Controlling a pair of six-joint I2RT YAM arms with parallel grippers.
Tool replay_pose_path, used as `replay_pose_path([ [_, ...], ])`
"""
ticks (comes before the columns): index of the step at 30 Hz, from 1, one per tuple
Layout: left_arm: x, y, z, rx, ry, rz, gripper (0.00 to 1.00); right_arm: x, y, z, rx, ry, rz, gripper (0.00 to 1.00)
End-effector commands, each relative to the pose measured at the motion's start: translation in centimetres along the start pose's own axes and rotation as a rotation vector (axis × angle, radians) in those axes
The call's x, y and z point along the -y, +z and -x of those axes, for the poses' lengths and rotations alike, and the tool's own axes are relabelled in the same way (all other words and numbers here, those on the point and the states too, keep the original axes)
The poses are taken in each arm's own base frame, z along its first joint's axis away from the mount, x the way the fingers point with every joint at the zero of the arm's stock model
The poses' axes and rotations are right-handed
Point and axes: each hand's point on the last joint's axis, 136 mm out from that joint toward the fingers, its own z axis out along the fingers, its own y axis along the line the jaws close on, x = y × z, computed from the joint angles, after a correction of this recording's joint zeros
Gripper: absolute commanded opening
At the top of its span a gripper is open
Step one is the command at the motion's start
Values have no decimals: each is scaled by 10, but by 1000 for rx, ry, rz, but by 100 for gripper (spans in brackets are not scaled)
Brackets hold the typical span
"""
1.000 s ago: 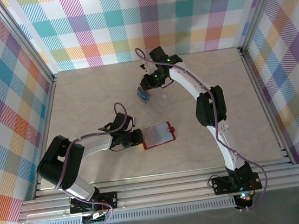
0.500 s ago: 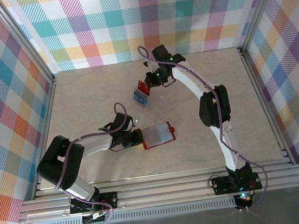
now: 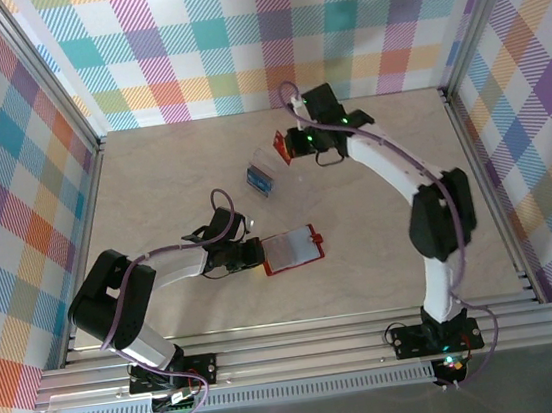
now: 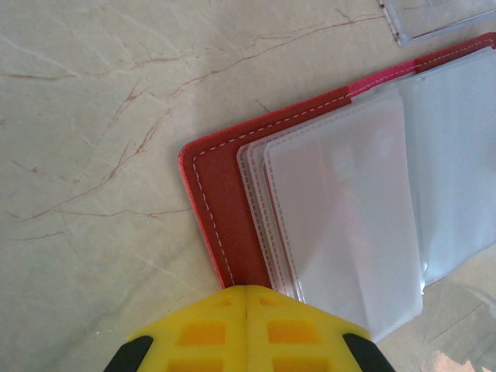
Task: Put the credit cards into the card holder
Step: Pick up the credit card from the storage box, then insert the credit card into the card slot.
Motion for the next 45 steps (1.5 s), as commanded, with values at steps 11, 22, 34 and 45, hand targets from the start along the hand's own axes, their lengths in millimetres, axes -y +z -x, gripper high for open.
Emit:
replay_pose_path([
  [11,-9,5,-10,-34,14,54,0,-24,-51,-137,-14,275,312,0],
  [22,-7,4,-11,-31,31,64,0,-32,-39,-221,-195,274,316,0],
  [34,-5,6,-13,-39,34,62,0,-27,-28,-234,-231,268,292,0],
  [45,-5,7,-13,-40,37,60,0,-25,-17,-240,-259,255,268,0],
])
